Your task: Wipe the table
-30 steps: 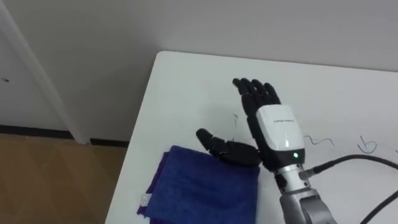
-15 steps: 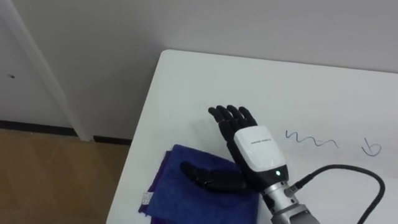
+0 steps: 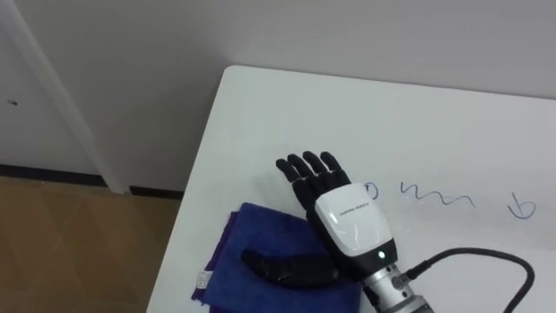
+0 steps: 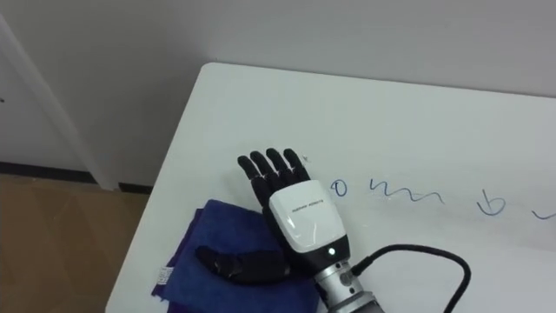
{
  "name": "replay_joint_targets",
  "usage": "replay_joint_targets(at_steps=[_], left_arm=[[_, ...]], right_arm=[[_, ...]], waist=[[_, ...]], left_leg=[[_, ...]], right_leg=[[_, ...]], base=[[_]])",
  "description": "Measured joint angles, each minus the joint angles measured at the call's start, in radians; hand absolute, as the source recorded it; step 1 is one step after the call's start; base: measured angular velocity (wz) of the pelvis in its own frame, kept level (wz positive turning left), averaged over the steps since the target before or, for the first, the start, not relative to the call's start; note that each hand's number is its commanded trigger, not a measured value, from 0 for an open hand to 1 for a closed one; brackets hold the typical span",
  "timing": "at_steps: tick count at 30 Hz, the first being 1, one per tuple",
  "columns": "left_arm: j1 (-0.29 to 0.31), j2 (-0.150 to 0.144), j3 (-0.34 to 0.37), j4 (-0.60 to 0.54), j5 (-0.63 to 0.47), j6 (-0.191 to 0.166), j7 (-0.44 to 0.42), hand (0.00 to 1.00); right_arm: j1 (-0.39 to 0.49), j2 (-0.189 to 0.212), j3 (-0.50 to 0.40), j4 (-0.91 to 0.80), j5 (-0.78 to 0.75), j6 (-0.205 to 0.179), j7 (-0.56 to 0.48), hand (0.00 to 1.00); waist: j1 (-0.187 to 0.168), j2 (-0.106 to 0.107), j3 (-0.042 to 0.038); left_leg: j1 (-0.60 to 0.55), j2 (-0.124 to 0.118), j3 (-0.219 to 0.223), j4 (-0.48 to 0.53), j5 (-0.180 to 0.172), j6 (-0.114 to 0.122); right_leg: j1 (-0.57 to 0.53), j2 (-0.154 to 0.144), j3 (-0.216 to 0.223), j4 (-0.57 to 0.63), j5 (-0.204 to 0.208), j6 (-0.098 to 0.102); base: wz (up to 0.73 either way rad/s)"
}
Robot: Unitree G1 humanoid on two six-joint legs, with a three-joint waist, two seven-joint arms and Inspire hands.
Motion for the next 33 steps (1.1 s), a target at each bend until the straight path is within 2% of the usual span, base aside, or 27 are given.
replay_joint_targets(at_steps=[11, 15, 18, 33], left_arm=[[-0.013, -0.002, -0.024, 0.010, 0.000, -0.022, 0.000, 0.00], [-0.040, -0.001, -0.033, 0.039, 0.000, -0.022, 0.000, 0.00], [-0.046, -0.002, -0.043, 0.054, 0.001, -0.022, -0.003, 0.00], [-0.046, -0.002, -0.043, 0.077, 0.000, -0.020, -0.007, 0.00]], right_arm=[[0.005, -0.003, 0.069, 0.041, 0.026, -0.031, -0.008, 0.00], [0.005, -0.022, 0.123, 0.046, 0.046, -0.035, -0.007, 0.00], [0.003, -0.021, 0.137, 0.045, 0.045, -0.036, 0.007, 0.00], [0.005, -0.032, 0.159, 0.044, 0.045, -0.037, 0.028, 0.00]], waist=[[0.003, 0.004, -0.0045], [0.020, 0.005, -0.0049], [0.030, 0.004, -0.0055], [0.049, 0.002, -0.0054]], left_leg=[[-0.006, 0.001, 0.002, 0.001, 0.000, 0.000], [-0.006, 0.001, 0.002, 0.001, 0.000, 0.000], [-0.006, 0.001, 0.002, 0.001, 0.000, 0.000], [-0.006, 0.000, 0.002, 0.001, 0.000, 0.000]], right_leg=[[-0.005, 0.001, 0.003, 0.001, 0.002, 0.000], [-0.005, 0.001, 0.003, 0.000, 0.002, 0.000], [-0.005, 0.001, 0.003, 0.000, 0.002, 0.000], [0.002, 0.002, 0.004, -0.015, 0.007, 0.001]], base=[[0.00], [0.00], [0.00], [0.00]])
